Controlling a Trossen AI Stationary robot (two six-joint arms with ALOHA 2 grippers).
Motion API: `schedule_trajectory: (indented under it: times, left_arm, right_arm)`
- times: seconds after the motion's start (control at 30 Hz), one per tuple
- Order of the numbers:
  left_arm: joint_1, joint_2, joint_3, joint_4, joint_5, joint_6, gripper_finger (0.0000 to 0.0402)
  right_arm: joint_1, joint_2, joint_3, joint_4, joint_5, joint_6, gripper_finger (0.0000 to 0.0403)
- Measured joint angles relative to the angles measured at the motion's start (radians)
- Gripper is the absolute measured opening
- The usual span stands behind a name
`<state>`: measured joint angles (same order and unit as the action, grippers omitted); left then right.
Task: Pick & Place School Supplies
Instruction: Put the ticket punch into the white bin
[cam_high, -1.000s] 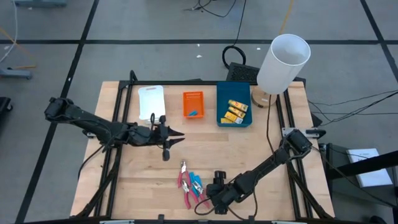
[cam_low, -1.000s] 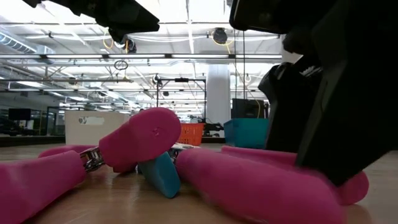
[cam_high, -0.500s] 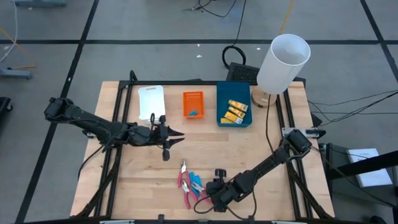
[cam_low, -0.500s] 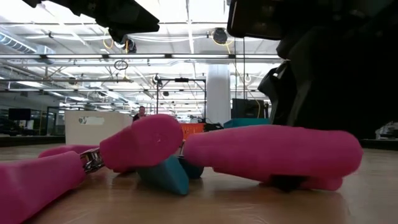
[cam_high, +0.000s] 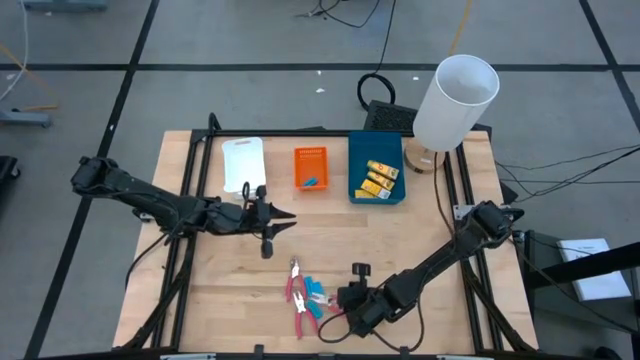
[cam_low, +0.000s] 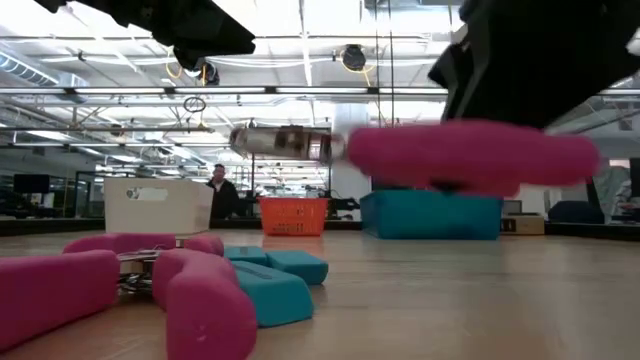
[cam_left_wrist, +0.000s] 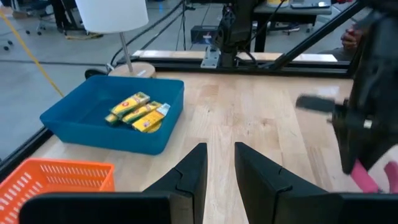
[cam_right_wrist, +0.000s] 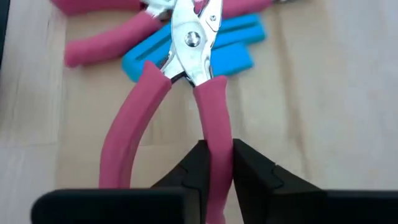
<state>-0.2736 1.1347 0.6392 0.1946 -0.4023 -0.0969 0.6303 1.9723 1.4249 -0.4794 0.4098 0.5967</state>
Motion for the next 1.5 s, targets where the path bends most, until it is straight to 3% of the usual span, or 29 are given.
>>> schedule_trajectory:
  times: [0.27, 0.37, 0.5, 0.6, 0.7, 0.9, 1.03, 1.17, 1.33, 1.5]
  left_arm:
    - [-0.051, -0.033, -0.045, 0.013, -0.015, -0.014, 0.0088]
    - [-0.078, -0.078, -0.147, 0.092, -0.084, -0.029, 0.0088]
    - [-0.101, -0.144, -0.324, 0.313, -0.125, -0.066, 0.0088]
    - [-0.108, -0.157, -0.458, 0.565, -0.092, -0.107, 0.0088]
    - [-0.107, -0.132, -0.542, 0.742, -0.043, -0.157, 0.0088]
    - [-0.107, -0.081, -0.547, 0.767, -0.016, -0.225, 0.0088]
    - [-0.093, -0.039, -0.516, 0.769, -0.04, -0.266, 0.0088]
    - [-0.054, 0.012, -0.479, 0.758, -0.032, -0.316, 0.0089]
    - [-0.006, 0.123, -0.394, 0.747, -0.019, -0.287, 0.0095]
    - [0.049, 0.272, -0.276, 0.735, -0.032, -0.216, 0.0167]
  right_arm:
    - [0.025, -0.112, -0.043, -0.165, 0.189, 0.048, 0.004]
    - [0.038, -0.178, -0.128, -0.158, 0.252, 0.095, 0.0039]
    - [0.042, -0.289, -0.281, -0.076, 0.341, 0.147, 0.0044]
    - [0.03, -0.377, -0.42, 0.063, 0.424, 0.132, 0.0042]
    - [-0.008, -0.452, -0.557, 0.302, 0.49, 0.018, 0.0041]
    - [-0.136, -0.497, -0.78, 0.91, 0.505, -0.41, 0.0042]
    - [-0.223, -0.481, -0.862, 1.21, 0.511, -0.645, 0.0042]
    - [-0.294, -0.459, -0.886, 1.383, 0.561, -0.779, 0.0042]
    - [-0.366, -0.409, -0.883, 1.519, 0.559, -0.827, 0.0042]
    - [-0.387, -0.356, -0.872, 1.578, 0.559, -0.858, 0.0042]
